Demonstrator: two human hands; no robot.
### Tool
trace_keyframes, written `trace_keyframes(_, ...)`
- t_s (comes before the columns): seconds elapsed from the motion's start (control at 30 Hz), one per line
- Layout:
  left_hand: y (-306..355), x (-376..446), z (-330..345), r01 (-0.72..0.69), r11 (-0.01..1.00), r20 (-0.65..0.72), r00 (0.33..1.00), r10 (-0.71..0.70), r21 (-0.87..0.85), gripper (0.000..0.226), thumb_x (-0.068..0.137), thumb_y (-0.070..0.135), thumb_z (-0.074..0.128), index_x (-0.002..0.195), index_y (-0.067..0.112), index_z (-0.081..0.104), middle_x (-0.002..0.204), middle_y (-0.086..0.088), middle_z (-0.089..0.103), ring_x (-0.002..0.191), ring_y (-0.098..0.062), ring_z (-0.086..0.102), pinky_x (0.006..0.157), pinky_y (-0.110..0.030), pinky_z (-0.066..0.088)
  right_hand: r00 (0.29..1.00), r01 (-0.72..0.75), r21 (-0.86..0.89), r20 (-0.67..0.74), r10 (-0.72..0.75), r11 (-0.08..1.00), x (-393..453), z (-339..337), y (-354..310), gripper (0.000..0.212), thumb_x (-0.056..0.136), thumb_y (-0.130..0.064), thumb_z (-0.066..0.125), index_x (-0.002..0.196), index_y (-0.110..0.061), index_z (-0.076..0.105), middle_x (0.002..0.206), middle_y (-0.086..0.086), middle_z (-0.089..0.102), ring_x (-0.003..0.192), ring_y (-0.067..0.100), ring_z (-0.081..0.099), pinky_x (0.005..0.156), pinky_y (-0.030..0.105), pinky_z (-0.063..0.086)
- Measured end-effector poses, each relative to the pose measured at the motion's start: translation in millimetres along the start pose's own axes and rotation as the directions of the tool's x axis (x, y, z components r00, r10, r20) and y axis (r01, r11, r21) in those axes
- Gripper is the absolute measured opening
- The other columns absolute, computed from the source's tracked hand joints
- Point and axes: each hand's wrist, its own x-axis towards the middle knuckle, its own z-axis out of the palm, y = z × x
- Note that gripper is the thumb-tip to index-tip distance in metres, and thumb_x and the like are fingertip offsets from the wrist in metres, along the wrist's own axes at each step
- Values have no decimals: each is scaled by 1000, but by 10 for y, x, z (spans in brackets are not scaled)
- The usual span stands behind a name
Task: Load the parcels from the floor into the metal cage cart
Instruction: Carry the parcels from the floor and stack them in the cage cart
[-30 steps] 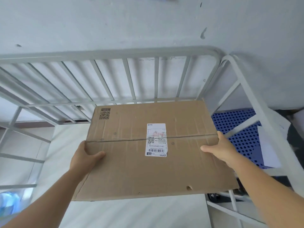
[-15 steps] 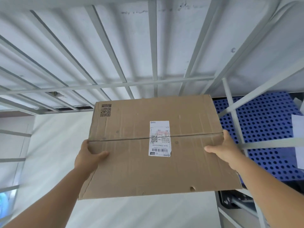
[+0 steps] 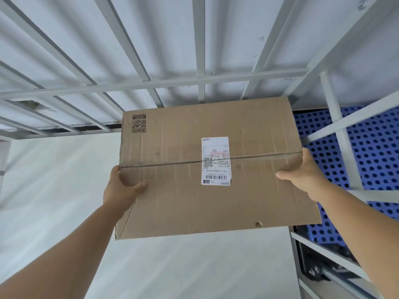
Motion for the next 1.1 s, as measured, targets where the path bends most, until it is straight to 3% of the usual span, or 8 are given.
trace_keyframes(0.13, -28, 161, 129, -19, 1000, -16, 1000, 19, 13, 78, 75, 21, 80, 138, 19, 35, 127, -6, 54, 101, -24, 51, 82, -35, 42, 1000, 16, 7, -21, -16, 1000, 182, 107, 66, 106, 79, -10, 79, 156, -20, 7, 159, 5, 21, 145, 26, 24, 113, 43, 28)
trace_keyframes(0.27, -51, 262, 261, -25, 999, -13, 1000, 25, 27, 80, 76, 19, 80, 141, 20, 33, 131, -6, 52, 114, -30, 52, 87, -39, 43, 999, 3, -10, -35, -3, 1000, 339, 183, 156, 107, 79, -12, 79, 156, -21, 6, 160, 4, 20, 145, 25, 24, 113, 44, 27)
trace_keyframes(0.7, -123, 398, 492, -35, 994, -52, 998, 41, 106, 80, 77, 21, 78, 141, 21, 31, 133, -3, 53, 118, -29, 53, 90, -42, 45, 998, -16, -110, -60, 10, 994, 621, 288, 288, 110, 82, -18, 77, 156, -23, -4, 163, 4, 10, 148, 25, 18, 116, 44, 23)
trace_keyframes(0.8, -88, 366, 480, -27, 988, -39, 999, 33, 155, 88, 77, 23, 78, 147, 19, 24, 142, -6, 44, 126, -29, 47, 97, -46, 44, 998, 1, -200, -60, -13, 980, 558, 288, 243, 110, 82, -19, 77, 156, -17, -5, 163, 6, 8, 149, 24, 14, 116, 42, 22)
trace_keyframes(0.93, 12, 179, 462, -15, 966, 2, 1000, 15, 259, 91, 81, 26, 75, 150, 15, 17, 148, -9, 33, 128, -31, 43, 94, -45, 43, 998, 35, -342, -34, -49, 939, 292, 295, 193, 108, 85, -24, 74, 156, -13, -6, 164, 4, -2, 149, 24, 13, 117, 42, 22)
trace_keyframes(1.1, 187, -321, 341, -152, 892, 124, 986, 109, 427, 94, 83, 34, 71, 153, 15, 10, 156, -6, 23, 136, -30, 35, 108, -44, 36, 957, 242, -611, 22, -290, 753, -285, 234, 81, 102, 86, -35, 71, 155, -10, 0, 164, 7, 2, 150, 25, 9, 118, 42, 20)
